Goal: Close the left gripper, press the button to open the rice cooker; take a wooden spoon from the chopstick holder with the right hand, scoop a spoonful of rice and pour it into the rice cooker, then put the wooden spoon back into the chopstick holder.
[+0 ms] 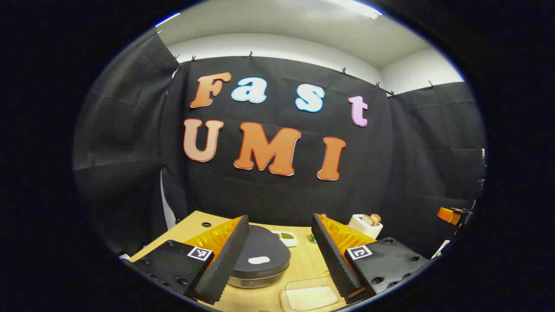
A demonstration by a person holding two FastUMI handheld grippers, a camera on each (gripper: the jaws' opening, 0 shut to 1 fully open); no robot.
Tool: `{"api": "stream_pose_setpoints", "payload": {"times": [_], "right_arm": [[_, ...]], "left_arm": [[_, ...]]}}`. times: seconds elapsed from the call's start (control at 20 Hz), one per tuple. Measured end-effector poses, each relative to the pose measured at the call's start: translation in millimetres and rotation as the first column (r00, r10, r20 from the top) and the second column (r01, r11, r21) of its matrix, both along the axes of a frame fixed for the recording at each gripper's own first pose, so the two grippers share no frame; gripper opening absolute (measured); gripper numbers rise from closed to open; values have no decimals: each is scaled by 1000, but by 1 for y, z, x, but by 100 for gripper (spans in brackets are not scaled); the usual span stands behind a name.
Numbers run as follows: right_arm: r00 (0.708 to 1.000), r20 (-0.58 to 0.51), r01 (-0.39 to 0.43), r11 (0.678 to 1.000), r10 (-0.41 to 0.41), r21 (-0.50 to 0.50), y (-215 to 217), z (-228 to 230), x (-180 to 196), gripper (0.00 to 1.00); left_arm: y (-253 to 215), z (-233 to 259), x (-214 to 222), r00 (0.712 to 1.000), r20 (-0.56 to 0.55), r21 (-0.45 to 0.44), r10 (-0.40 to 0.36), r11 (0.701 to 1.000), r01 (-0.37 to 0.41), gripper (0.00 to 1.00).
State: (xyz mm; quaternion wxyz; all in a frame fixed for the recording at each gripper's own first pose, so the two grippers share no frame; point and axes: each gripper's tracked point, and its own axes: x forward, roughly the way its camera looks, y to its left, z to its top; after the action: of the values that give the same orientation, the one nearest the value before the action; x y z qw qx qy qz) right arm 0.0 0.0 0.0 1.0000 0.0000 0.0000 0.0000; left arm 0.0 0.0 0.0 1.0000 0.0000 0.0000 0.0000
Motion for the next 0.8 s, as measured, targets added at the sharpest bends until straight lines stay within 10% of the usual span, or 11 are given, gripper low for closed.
{"api": "stream_pose_setpoints", "payload": {"times": [0.55,0.6,0.8], "right_arm": [[993,38,-107,994,108,-29,67,32,-50,100],[993,36,-111,993,112,-30,64,33,-51,87],[992,31,-118,993,119,-29,46,36,-48,100]], "left_arm": [[101,29,-53,994,14,23,107,994,-107,97],[100,33,-56,993,22,24,118,993,-118,99],[83,46,-60,985,76,31,152,987,-155,100]]}}
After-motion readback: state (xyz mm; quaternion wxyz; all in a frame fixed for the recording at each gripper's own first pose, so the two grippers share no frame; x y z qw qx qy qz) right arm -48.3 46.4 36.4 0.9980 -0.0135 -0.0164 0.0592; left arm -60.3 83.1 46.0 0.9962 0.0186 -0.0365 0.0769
